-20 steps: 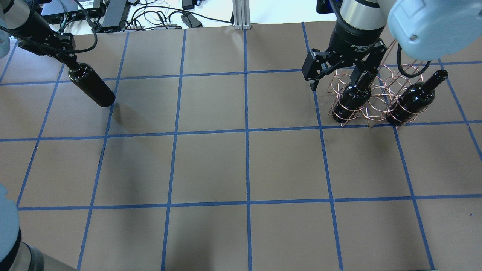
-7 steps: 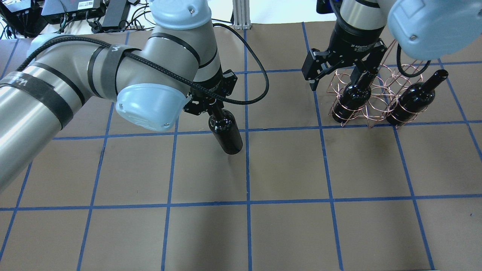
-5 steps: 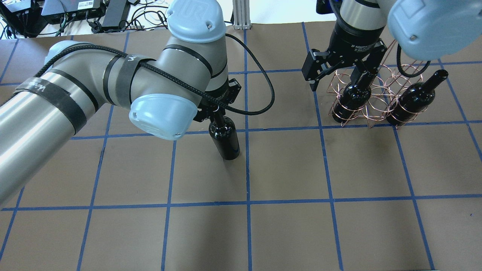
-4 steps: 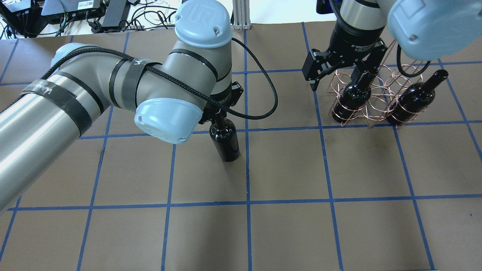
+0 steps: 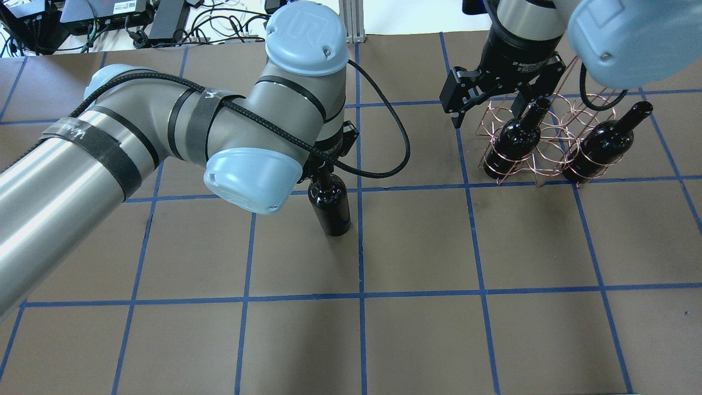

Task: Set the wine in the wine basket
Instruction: 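Carry the upright bottle with the left gripper toward the table center, then set the bottle upright on the table and open the left gripper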

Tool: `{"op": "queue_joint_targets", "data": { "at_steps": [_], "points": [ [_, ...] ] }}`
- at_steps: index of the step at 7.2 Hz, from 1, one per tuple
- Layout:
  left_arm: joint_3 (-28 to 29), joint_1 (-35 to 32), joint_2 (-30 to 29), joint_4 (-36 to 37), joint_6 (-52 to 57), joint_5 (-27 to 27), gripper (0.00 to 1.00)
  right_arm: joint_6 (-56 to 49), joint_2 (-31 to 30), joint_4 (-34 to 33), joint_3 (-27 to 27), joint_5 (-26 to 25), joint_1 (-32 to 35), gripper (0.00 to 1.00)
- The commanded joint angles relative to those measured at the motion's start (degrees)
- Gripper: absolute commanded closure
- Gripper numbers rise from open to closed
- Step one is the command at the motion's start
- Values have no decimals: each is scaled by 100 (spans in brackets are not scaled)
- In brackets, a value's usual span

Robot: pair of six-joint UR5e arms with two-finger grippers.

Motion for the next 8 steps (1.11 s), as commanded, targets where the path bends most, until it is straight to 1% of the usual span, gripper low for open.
{"op": "queue_joint_targets", "data": {
  "at_steps": [1, 2, 6, 7, 8],
  "points": [
    [-8, -52, 1, 7, -13, -15, 100, -2, -4, 17, 0, -21, 0, 0],
    [-8, -61, 1, 7, -13, -24, 100, -2, 4, 17, 0, -99, 0, 0],
    [-25, -105, 1, -2, -4, -42, 100, -64, 31, -18, 0, -83, 0, 0],
    [-25, -131, 1, -2, -12, -42, 84, -47, 40, -9, 0, -56, 0, 0],
    [-34, -140, -8, -10, -21, -42, 84, -55, 40, 0, 0, -100, 0, 0]
  ]
}}
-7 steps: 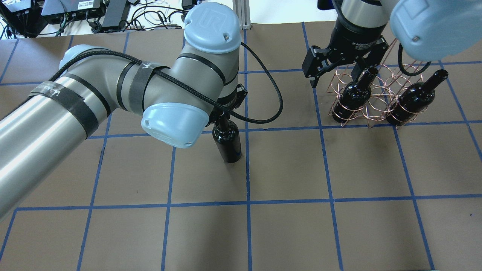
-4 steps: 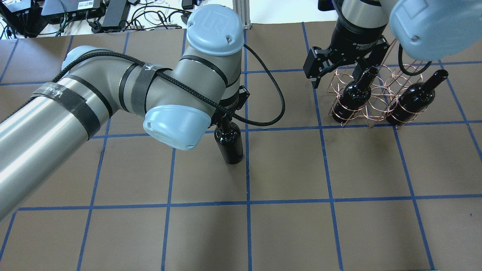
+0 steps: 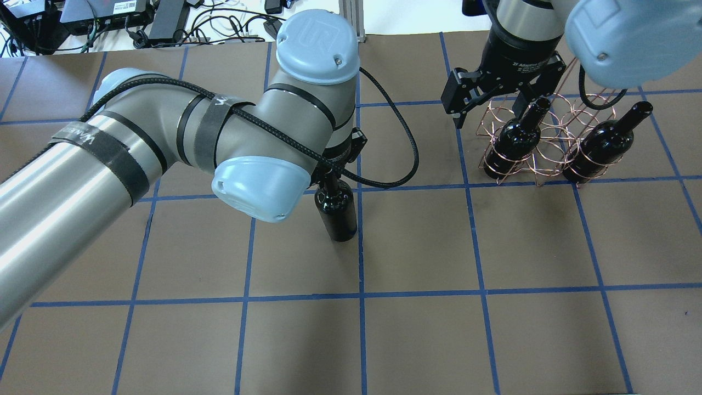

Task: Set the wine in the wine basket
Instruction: 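Set the bottle upright on the table and open the left gripper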

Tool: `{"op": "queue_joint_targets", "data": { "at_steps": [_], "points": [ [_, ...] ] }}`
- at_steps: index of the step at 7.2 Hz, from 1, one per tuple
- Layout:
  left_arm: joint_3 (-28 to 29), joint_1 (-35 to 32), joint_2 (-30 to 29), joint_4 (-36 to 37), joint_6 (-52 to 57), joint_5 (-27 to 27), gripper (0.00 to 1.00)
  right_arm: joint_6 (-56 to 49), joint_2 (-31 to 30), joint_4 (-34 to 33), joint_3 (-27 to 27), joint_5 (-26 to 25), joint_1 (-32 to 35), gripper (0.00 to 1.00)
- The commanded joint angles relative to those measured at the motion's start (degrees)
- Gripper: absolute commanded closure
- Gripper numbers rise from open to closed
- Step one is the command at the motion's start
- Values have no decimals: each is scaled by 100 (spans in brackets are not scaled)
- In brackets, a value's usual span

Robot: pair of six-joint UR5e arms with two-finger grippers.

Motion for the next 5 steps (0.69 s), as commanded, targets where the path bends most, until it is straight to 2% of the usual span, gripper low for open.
{"op": "queue_joint_targets", "data": {
  "at_steps": [1, 2, 4, 5],
  "points": [
    [-6, -15, -7, -6, 0, 0, 83, -1, 3, 1, 0, -5, 0, 0],
    [-6, -15, -7, -15, -9, 0, 72, -35, 11, -16, 0, 4, 0, 0],
    [-6, -15, 1, -15, 0, 8, 36, -36, 11, -8, 0, 12, 0, 0],
    [3, -7, 1, 11, 26, 0, 26, -18, 11, 1, 0, 4, 0, 0]
  ]
}}
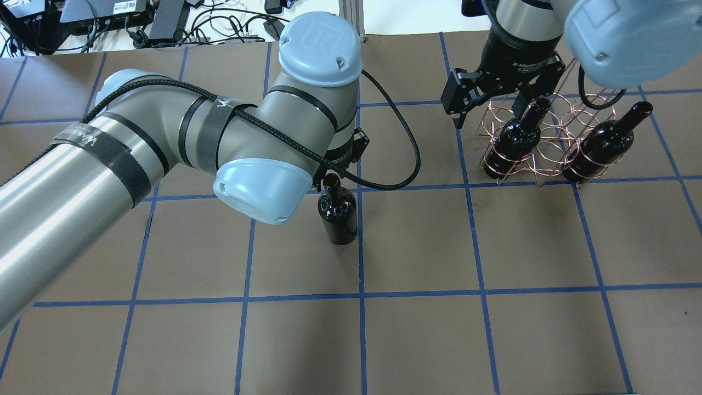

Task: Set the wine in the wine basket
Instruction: 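Set the bottle upright on the table and open the left gripper, then raise the left gripper away while the right gripper moves toward the bottle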

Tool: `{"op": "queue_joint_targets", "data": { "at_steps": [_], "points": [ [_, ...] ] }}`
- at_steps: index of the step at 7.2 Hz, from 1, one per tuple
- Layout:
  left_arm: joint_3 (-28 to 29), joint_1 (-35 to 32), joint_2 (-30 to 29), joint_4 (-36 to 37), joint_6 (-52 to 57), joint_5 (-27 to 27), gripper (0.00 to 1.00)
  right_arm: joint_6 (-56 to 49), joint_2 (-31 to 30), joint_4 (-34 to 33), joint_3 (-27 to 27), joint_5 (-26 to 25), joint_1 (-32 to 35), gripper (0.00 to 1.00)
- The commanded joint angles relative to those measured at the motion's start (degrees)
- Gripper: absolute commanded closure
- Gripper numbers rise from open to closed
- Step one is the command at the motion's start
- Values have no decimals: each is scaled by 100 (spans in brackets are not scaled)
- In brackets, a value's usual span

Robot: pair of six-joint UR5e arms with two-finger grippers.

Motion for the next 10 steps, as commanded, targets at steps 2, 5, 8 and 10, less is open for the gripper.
{"op": "queue_joint_targets", "data": {
  "at_steps": [2, 5, 8, 10],
  "points": [
    [95, 208, 115, -24, 335, -39, 20, 12, 1, 7, 0, 8, 9, 0],
    [996, 1382, 405, -1607, 2910, -792, 21, 12, 18, 51, 0, -45, -9, 0],
    [1343, 2807, 739, -2335, 5962, -777, 21, 82, -60, 226, 123, -564, 140, 0],
    [1299, 2952, 836, -2362, 6137, -699, 19, 797, 18, 61, 88, -11, 771, 0]
  ]
}}
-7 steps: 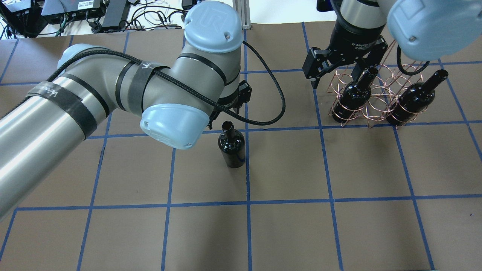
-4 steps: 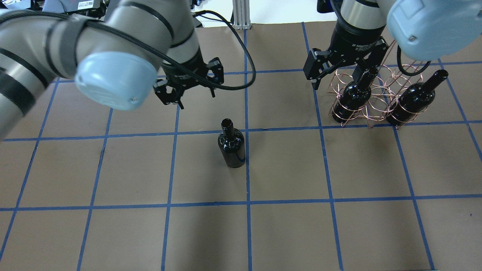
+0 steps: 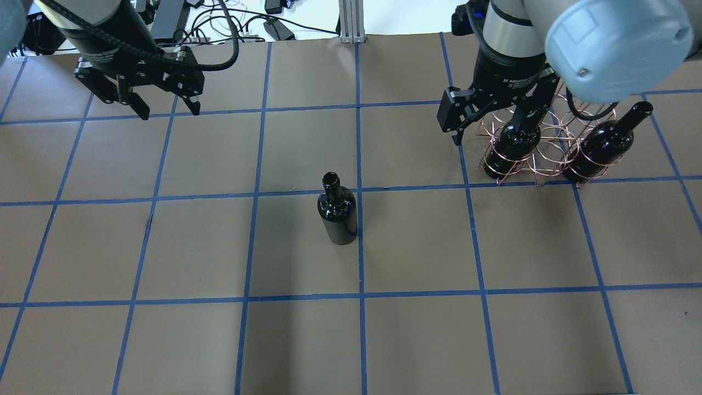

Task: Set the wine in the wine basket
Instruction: 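Raise the left gripper away while the right gripper moves toward the bottle, then lower the right gripper over the bottle neck and close on it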

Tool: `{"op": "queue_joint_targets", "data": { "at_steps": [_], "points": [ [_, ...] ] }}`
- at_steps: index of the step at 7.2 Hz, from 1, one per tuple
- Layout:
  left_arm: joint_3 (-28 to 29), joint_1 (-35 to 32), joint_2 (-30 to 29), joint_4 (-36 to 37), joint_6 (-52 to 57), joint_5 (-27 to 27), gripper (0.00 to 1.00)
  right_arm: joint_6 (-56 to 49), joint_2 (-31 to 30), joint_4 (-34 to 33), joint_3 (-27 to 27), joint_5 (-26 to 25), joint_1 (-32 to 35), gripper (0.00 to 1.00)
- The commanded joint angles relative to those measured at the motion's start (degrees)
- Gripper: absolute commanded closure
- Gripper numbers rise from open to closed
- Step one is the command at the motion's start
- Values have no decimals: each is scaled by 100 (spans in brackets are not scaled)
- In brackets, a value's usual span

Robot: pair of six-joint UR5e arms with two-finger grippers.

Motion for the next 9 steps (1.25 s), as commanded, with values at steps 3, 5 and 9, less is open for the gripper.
{"op": "queue_joint_targets", "data": {
  "at_steps": [3, 5, 9],
  "points": [
    [-140, 125, 135, -21, 851, 523, 19, 1871, 169, -492, -44, 218, 1378, 0],
    [-193, 99, 161, -12, 869, 514, 19, 2690, 309, -562, -62, 235, 1863, 0],
    [-193, 90, 223, -3, 842, 347, 19, 3064, 1082, -1572, -62, 227, 2103, 1]
  ]
}}
